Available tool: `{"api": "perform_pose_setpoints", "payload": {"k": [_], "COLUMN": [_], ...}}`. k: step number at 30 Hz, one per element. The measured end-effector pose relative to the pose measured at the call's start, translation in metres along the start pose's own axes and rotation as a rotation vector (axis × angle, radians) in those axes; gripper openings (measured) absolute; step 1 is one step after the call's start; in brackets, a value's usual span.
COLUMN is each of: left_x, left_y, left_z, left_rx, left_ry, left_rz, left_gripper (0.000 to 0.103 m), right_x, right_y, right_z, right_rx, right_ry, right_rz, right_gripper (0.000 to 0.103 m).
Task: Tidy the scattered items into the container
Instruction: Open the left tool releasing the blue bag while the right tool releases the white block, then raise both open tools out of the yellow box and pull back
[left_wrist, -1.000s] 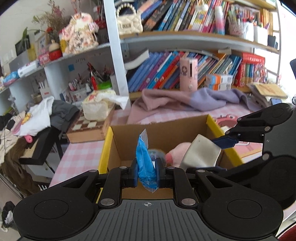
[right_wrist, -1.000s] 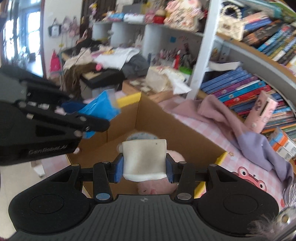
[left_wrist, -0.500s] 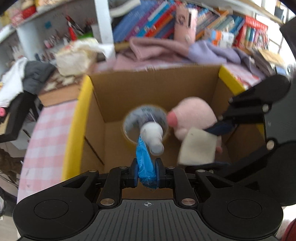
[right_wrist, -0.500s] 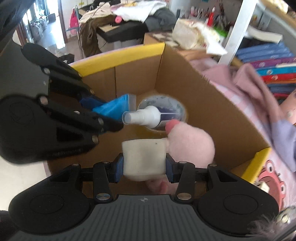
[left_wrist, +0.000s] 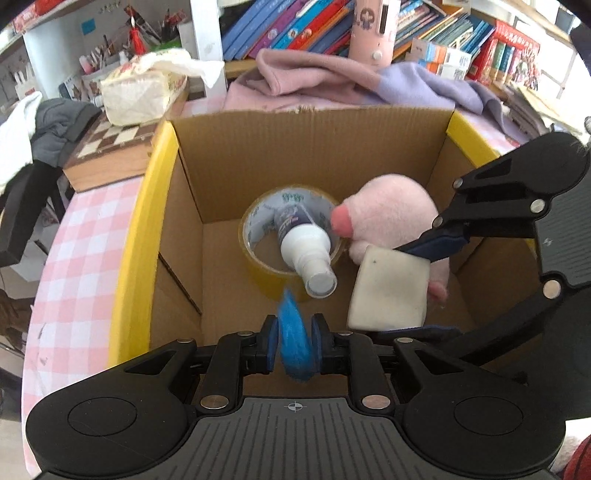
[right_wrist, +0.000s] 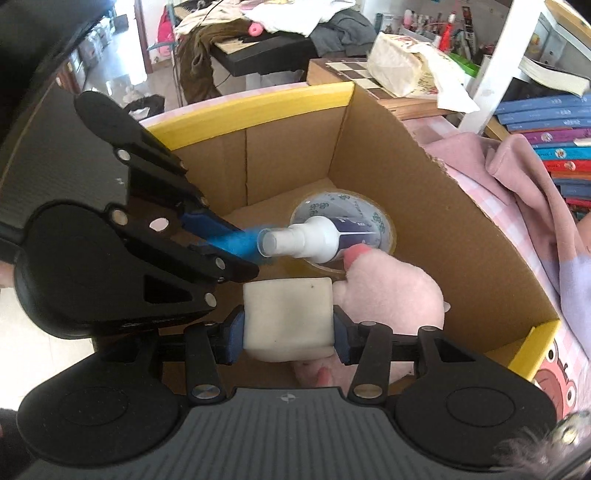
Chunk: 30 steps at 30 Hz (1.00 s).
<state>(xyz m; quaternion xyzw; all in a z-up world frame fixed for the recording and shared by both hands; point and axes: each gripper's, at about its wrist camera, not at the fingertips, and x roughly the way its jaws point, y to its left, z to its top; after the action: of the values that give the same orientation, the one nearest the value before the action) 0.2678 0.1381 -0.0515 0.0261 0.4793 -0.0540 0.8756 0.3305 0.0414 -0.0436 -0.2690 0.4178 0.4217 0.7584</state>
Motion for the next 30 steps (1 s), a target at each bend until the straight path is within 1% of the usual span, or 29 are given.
{"api": "perform_pose_setpoints", "payload": {"k": [4,7,8,9,10,11,15,18,22,26,30], "left_x": [-0.016,-0.034,-0.04,-0.046,-0.052,-0.059,-0.082,-0.098,-0.118,-0.137,-0.154], "left_y": [-0.004,-0.007,-0.008,-0.008,-0.009,-0.01,-0.015,-0.02,-0.028,-0.036,-0.048], "left_z": [-0.001,-0.005,-0.005,-0.006,-0.007,-0.009,-0.014,-0.02,-0.03,-0.041,-0.054], "left_rx": [0.01,0.003,-0.001,-0.004,-0.007,-0.008,-0.014,-0.014,-0.025,-0.046,-0.037], "left_ry": [-0.048,-0.097,-0.114,-0.131,-0.147,-0.164,-0.225,-0.265,-0.315,-0.356,-0.393], "left_rz": [0.036,0.052,0.053,0.056,0.062,0.067,0.076,0.086,0.101,0.097,0.094], "left_gripper": [0.035,0.041,0.046,0.049,0.054,0.057,0.059,0.059,0.063,0.066,0.07], "right_x": [-0.011,-0.024,-0.03,-0.036,-0.042,-0.048,-0.07,-0.085,-0.104,-0.123,-0.141], "right_y": [-0.004,-0.004,-0.004,-0.003,-0.002,0.0,0.01,0.019,0.035,0.05,0.06], "right_z": [-0.004,-0.009,-0.011,-0.012,-0.014,-0.015,-0.019,-0.023,-0.029,-0.042,-0.057], "right_rx": [0.053,0.09,0.102,0.111,0.115,0.117,0.128,0.123,0.106,0.101,0.114], "right_ry": [-0.024,-0.053,-0.065,-0.081,-0.096,-0.112,-0.166,-0.2,-0.247,-0.297,-0.339], "right_rz": [0.011,0.005,0.005,0.011,0.017,0.019,0.01,-0.015,-0.071,-0.132,-0.187], "right_gripper": [0.047,0.048,0.049,0.051,0.054,0.055,0.057,0.057,0.057,0.058,0.059]}}
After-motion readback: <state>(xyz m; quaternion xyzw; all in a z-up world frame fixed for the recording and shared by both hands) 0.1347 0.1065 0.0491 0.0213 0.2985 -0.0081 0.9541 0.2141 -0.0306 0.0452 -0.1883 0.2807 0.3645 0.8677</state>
